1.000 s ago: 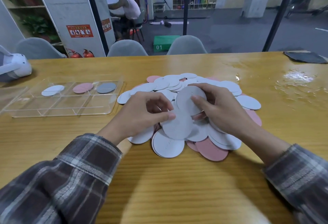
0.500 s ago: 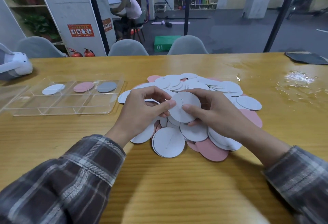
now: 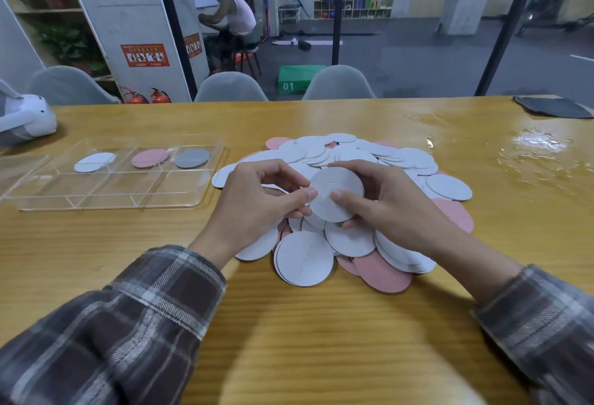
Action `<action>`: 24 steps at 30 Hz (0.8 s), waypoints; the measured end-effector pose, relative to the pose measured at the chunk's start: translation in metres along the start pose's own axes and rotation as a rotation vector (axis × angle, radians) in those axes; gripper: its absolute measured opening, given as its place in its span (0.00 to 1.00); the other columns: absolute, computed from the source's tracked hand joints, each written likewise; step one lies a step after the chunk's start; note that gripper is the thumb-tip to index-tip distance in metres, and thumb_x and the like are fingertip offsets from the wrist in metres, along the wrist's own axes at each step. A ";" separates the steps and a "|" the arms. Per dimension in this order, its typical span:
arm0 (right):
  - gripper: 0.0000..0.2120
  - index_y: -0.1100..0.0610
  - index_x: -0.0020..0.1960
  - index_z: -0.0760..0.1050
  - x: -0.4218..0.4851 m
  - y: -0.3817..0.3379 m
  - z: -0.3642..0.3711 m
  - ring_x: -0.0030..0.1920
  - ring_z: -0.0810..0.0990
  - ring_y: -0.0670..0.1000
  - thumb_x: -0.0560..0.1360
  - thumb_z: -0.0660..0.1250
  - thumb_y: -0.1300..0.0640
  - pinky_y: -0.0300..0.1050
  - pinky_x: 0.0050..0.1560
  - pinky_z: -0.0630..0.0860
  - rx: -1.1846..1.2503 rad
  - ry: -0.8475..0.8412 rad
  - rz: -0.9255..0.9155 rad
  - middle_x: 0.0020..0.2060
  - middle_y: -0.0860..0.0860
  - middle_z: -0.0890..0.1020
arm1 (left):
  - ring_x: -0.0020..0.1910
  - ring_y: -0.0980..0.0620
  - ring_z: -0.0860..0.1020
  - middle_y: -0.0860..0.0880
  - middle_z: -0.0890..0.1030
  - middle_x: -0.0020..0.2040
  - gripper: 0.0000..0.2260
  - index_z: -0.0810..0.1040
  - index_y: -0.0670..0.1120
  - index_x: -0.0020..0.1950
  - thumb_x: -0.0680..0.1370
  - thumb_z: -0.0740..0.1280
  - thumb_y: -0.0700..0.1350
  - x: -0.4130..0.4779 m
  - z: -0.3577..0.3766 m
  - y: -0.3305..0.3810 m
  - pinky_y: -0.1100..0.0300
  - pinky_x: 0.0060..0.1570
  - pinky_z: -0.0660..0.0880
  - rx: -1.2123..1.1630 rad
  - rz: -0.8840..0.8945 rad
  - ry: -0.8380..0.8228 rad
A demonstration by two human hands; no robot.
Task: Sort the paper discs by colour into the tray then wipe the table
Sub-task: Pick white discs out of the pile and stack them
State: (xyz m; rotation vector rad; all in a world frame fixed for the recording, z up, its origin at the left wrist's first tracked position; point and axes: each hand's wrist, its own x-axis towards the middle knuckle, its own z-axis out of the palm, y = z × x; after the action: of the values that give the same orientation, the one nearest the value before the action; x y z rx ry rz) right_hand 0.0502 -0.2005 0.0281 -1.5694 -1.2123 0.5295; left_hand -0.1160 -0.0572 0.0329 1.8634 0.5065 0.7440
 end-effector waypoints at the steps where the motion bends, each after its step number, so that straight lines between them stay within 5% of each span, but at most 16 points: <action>1: 0.13 0.54 0.64 0.79 0.000 0.001 0.000 0.47 0.87 0.51 0.80 0.70 0.60 0.56 0.45 0.86 -0.021 0.013 -0.001 0.52 0.50 0.86 | 0.34 0.44 0.86 0.42 0.86 0.38 0.07 0.83 0.39 0.45 0.74 0.79 0.41 0.000 -0.002 0.000 0.49 0.40 0.85 0.039 0.010 -0.018; 5: 0.08 0.52 0.59 0.79 0.001 0.003 -0.004 0.37 0.88 0.53 0.80 0.70 0.57 0.62 0.49 0.83 -0.125 0.084 -0.008 0.48 0.48 0.86 | 0.33 0.55 0.81 0.50 0.84 0.36 0.11 0.85 0.48 0.42 0.70 0.83 0.51 -0.001 -0.013 0.001 0.61 0.37 0.76 0.369 0.040 -0.292; 8: 0.08 0.51 0.58 0.79 0.001 0.002 -0.004 0.35 0.87 0.53 0.80 0.70 0.57 0.61 0.48 0.83 -0.138 0.099 -0.010 0.48 0.48 0.86 | 0.37 0.51 0.78 0.52 0.83 0.40 0.15 0.85 0.53 0.45 0.64 0.86 0.53 -0.004 -0.015 0.001 0.57 0.40 0.76 0.489 0.027 -0.433; 24: 0.13 0.49 0.64 0.80 0.000 0.001 -0.004 0.40 0.88 0.52 0.81 0.70 0.58 0.59 0.49 0.84 -0.108 0.066 -0.017 0.50 0.45 0.87 | 0.39 0.51 0.81 0.52 0.84 0.39 0.09 0.86 0.50 0.42 0.69 0.83 0.42 0.001 -0.022 0.001 0.63 0.39 0.75 0.324 0.094 -0.377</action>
State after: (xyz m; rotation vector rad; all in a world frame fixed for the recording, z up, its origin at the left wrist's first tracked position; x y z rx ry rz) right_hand 0.0539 -0.2024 0.0287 -1.6528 -1.2203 0.4037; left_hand -0.1303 -0.0422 0.0404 2.2786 0.3087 0.3675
